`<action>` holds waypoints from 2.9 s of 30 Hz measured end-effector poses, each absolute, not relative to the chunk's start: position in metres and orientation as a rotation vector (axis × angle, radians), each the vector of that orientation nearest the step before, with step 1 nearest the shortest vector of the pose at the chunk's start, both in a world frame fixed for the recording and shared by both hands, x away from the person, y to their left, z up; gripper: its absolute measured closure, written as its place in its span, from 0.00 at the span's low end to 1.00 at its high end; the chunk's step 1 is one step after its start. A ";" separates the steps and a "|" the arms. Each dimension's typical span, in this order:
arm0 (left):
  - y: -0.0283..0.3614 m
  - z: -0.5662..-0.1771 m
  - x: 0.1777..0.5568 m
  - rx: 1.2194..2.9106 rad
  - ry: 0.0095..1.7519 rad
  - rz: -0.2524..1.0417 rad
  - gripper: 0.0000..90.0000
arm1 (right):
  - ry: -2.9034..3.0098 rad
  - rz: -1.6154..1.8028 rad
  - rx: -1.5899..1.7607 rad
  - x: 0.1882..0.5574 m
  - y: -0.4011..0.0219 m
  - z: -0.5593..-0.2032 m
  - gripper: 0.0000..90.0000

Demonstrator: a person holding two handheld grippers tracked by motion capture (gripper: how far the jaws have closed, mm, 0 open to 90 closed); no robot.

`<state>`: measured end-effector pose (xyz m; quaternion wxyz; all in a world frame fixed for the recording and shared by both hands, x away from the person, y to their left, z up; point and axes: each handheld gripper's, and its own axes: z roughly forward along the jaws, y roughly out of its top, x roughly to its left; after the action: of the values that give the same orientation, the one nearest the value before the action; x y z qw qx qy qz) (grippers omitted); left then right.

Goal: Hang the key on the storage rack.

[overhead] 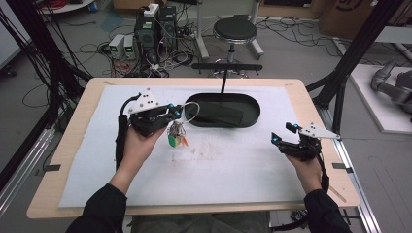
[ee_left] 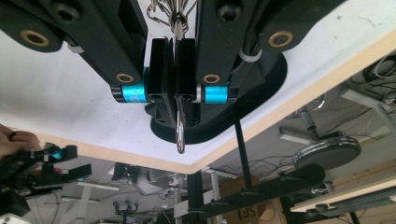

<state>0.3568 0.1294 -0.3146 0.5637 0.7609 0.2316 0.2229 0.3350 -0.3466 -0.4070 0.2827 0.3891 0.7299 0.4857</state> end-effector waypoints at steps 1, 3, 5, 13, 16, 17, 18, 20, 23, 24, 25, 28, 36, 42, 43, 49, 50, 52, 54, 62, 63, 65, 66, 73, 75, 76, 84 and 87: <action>0.129 -0.313 0.358 1.792 0.542 0.530 0.96 | 1.955 1.303 1.040 0.335 -0.347 -0.407 0.30; 0.128 -0.308 0.362 1.787 0.540 0.539 0.96 | 1.954 1.303 1.043 0.335 -0.347 -0.407 0.30; 0.127 -0.305 0.367 1.778 0.541 0.540 0.96 | 1.953 1.305 1.044 0.335 -0.347 -0.407 0.30; 0.121 -0.297 0.387 1.738 0.563 0.533 0.96 | 1.954 1.306 1.040 0.336 -0.348 -0.407 0.30; 0.119 -0.295 0.394 1.722 0.575 0.523 0.96 | 1.953 1.308 1.041 0.336 -0.348 -0.407 0.30; 0.119 -0.293 0.397 1.723 0.576 0.526 0.96 | 1.953 1.307 1.041 0.336 -0.348 -0.407 0.30; 0.118 -0.292 0.399 1.719 0.577 0.526 0.96 | 1.954 1.306 1.042 0.336 -0.348 -0.407 0.30; 0.117 -0.290 0.404 1.714 0.580 0.527 0.96 | 1.955 1.306 1.040 0.336 -0.348 -0.407 0.30; 0.114 -0.287 0.412 1.708 0.587 0.523 0.96 | 1.949 1.312 1.040 0.336 -0.348 -0.407 0.30; 0.114 -0.287 0.415 1.706 0.588 0.519 0.96 | 1.948 1.312 1.042 0.336 -0.348 -0.407 0.30; 0.112 -0.286 0.418 1.703 0.594 0.519 0.96 | 1.949 1.312 1.042 0.336 -0.348 -0.407 0.30; 0.108 -0.285 0.426 1.704 0.598 0.523 0.96 | 1.948 1.312 1.039 0.336 -0.348 -0.407 0.30; 0.100 -0.284 0.448 1.689 0.624 0.522 0.96 | 1.952 1.311 1.037 0.337 -0.348 -0.407 0.30; 0.101 -0.293 0.463 1.694 0.677 0.524 0.96 | 1.955 1.308 1.034 0.338 -0.347 -0.408 0.30; 0.101 -0.294 0.465 1.695 0.683 0.524 0.96 | 1.956 1.308 1.037 0.338 -0.347 -0.408 0.30; 0.102 -0.301 0.475 1.687 0.717 0.521 0.96 | 1.959 1.306 1.031 0.338 -0.346 -0.408 0.30; 0.103 -0.302 0.476 1.691 0.721 0.521 0.96 | 1.958 1.305 1.032 0.339 -0.346 -0.408 0.30; 0.103 -0.305 0.479 1.695 0.736 0.518 0.96 | 1.953 1.306 1.031 0.339 -0.346 -0.408 0.30; 0.104 -0.308 0.480 1.695 0.746 0.519 0.96 | 1.956 1.305 1.028 0.340 -0.346 -0.409 0.30; 0.105 -0.317 0.484 1.697 0.773 0.511 0.96 | 1.958 1.304 1.028 0.340 -0.345 -0.409 0.30; 0.105 -0.318 0.485 1.699 0.774 0.510 0.96 | 1.958 1.304 1.029 0.340 -0.345 -0.409 0.30; 0.105 -0.320 0.486 1.697 0.780 0.513 0.96 | 1.957 1.305 1.029 0.340 -0.346 -0.409 0.30; 0.105 -0.320 0.486 1.695 0.782 0.514 0.96 | 1.957 1.304 1.030 0.340 -0.346 -0.409 0.30; 0.100 -0.327 0.490 1.703 0.803 0.535 0.96 | 1.962 1.301 1.025 0.340 -0.346 -0.409 0.30; 0.099 -0.329 0.490 1.715 0.809 0.554 0.96 | 1.963 1.303 1.027 0.340 -0.346 -0.409 0.30; 0.098 -0.329 0.490 1.724 0.813 0.568 0.95 | 1.964 1.304 1.032 0.340 -0.346 -0.409 0.30; 0.102 -0.325 0.476 1.754 0.838 0.741 0.65 | 1.965 1.304 1.032 0.341 -0.346 -0.410 0.30; 0.106 -0.324 0.462 1.761 0.812 0.778 0.54 | 1.965 1.307 1.036 0.341 -0.346 -0.410 0.30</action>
<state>0.4622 0.1062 -0.3243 0.5019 0.7289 0.3361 0.3221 0.3411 -0.3464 -0.4097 0.2786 0.3859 0.7323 0.4870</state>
